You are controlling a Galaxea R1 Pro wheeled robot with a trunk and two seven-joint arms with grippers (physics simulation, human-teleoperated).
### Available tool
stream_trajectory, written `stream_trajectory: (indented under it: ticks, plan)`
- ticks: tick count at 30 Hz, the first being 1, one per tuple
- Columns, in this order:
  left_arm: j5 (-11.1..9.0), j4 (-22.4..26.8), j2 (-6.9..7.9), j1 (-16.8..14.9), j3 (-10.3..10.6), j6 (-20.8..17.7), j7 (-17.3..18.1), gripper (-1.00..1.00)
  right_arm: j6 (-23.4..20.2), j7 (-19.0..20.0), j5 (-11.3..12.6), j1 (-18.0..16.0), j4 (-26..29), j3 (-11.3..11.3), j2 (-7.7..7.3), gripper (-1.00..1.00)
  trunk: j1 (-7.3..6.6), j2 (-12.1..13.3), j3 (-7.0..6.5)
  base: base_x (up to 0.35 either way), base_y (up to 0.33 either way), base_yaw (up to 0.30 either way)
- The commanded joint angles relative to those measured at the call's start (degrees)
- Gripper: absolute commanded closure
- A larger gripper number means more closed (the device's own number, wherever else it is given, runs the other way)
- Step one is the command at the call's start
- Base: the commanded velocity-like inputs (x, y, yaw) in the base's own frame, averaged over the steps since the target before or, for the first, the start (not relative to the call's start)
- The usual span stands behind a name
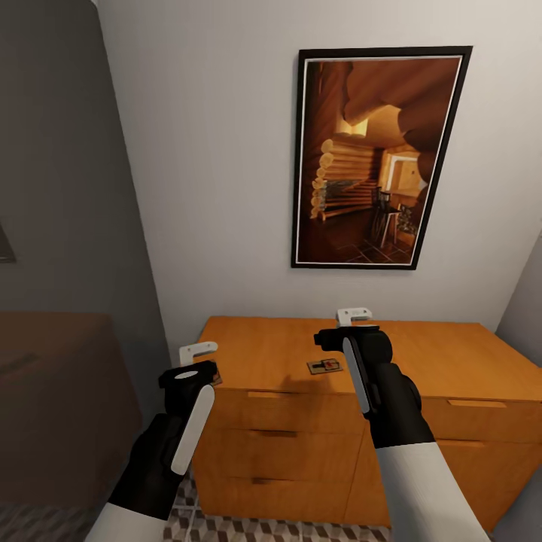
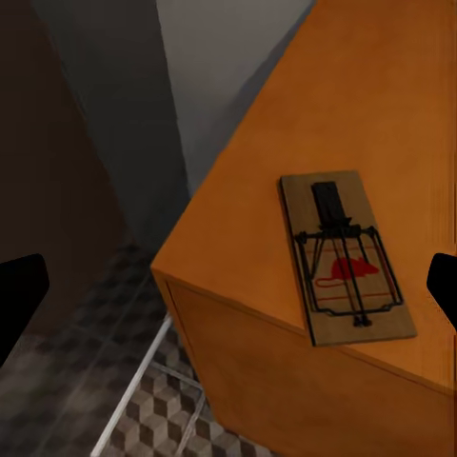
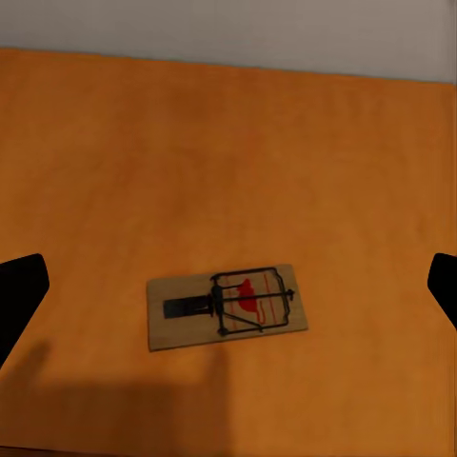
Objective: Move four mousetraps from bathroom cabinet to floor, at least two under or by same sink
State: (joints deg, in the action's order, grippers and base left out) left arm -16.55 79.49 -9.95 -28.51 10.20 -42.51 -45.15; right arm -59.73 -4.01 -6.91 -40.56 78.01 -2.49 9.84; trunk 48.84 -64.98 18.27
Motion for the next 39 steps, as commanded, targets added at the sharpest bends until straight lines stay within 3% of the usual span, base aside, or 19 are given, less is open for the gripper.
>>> stream_trajectory:
  ticks: [1, 23, 39]
  plan:
    - [-0.6, 0.1, 0.01, -0.1, 0.1, -0.1, -0.6, -1.00, -0.3, -0.1, -0.2, 0.0, 0.0, 0.0, 0.00, -1.00, 0.00, 0.0, 0.08, 0.000, -0.024, 0.000]
    - [-0.5, 0.1, -0.05, 0.0, 0.2, 0.1, -0.7, -1.00, -0.3, 0.0, 0.0, 0.0, 0.0, 0.0, 0.00, -1.00, 0.00, 0.0, 0.08, 0.000, -0.011, 0.000]
    - [-0.5, 0.1, -0.04, -0.1, 0.3, 0.1, -0.7, -1.00, -0.3, 0.0, 0.4, 0.0, 0.0, 0.0, -0.04, -1.00, 0.00, 0.0, 0.08, 0.000, -0.215, 0.000]
